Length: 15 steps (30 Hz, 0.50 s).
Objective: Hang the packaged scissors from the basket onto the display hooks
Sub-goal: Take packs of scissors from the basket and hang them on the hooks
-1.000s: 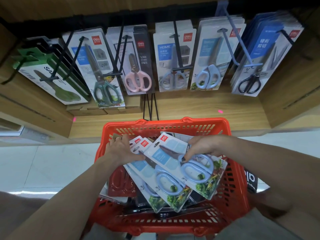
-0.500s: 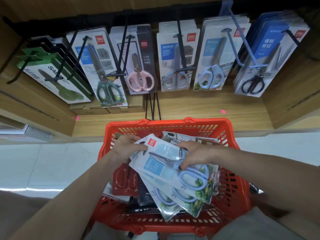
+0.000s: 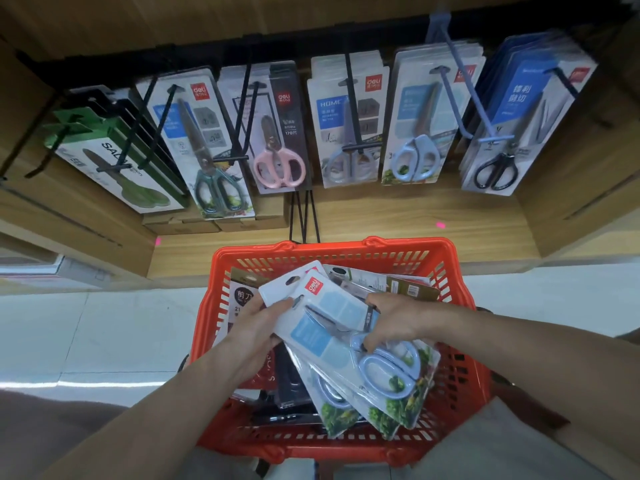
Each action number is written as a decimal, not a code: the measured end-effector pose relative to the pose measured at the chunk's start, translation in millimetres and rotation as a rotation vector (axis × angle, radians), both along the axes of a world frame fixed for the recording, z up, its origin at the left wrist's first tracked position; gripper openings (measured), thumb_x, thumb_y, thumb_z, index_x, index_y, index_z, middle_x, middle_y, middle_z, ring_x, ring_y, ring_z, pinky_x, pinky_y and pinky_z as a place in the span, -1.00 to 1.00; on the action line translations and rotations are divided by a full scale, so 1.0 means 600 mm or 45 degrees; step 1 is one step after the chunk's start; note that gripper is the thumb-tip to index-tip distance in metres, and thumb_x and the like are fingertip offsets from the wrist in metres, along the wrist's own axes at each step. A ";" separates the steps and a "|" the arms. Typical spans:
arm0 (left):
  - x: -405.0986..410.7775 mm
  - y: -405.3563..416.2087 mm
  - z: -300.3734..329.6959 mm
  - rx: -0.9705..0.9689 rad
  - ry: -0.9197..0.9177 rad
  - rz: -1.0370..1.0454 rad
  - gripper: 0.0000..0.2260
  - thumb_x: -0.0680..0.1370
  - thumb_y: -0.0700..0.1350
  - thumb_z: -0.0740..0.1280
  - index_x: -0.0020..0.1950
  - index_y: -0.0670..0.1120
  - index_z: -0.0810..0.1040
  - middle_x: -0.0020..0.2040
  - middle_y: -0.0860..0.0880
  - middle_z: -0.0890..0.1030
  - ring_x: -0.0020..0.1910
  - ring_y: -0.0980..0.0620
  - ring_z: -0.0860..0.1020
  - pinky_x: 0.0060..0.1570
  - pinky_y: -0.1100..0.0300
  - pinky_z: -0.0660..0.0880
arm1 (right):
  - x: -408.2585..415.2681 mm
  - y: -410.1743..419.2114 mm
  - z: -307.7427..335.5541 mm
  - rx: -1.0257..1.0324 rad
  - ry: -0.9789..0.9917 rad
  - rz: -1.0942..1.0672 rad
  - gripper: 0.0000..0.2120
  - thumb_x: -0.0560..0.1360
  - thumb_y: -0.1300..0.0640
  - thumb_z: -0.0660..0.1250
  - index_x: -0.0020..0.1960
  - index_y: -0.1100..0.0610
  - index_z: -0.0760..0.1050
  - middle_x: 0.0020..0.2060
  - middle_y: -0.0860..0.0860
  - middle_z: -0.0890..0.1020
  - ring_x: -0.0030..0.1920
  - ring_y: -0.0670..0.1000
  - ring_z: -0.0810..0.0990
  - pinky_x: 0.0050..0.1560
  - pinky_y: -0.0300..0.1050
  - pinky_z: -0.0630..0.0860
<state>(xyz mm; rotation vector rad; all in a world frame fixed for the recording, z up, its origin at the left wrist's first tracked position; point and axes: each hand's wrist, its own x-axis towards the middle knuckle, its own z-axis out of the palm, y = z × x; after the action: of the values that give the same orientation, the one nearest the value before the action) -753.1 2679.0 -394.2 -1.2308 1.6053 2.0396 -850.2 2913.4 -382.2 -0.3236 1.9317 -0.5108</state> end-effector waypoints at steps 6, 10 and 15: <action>-0.008 0.011 0.041 -0.107 0.142 0.013 -0.79 0.68 -0.11 0.39 0.30 -0.11 0.64 0.10 -0.13 0.77 0.05 -0.13 0.75 -0.05 -0.02 0.70 | 0.007 0.006 0.014 -0.163 -0.021 -0.119 -0.58 0.36 0.12 0.62 0.12 -0.11 0.53 0.04 -0.03 0.70 0.04 0.02 0.71 0.15 0.10 0.67; -0.013 0.016 0.075 -0.158 0.229 0.021 -0.80 0.67 -0.10 0.40 0.28 -0.09 0.64 0.05 -0.12 0.78 -0.05 -0.09 0.77 -0.24 0.09 0.69 | 0.018 0.008 0.038 -0.263 -0.017 -0.192 -0.47 0.34 0.10 0.64 0.17 -0.19 0.47 0.10 -0.12 0.68 0.11 -0.06 0.67 0.22 0.06 0.63; -0.032 0.022 0.125 -0.246 0.366 -0.109 -0.80 0.67 -0.05 0.40 0.26 -0.07 0.66 0.07 -0.21 0.76 -0.09 -0.16 0.73 -0.08 -0.10 0.60 | 0.031 0.017 0.086 -0.415 -0.010 -0.239 -0.31 0.42 0.18 0.60 0.38 -0.20 0.35 0.16 -0.18 0.65 0.13 -0.17 0.65 0.17 -0.13 0.64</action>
<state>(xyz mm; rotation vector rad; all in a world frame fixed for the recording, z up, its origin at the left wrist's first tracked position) -772.5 2692.3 -319.4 -0.9384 1.9887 2.1247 -831.8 2923.8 -330.3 -0.3477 1.8787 -0.9537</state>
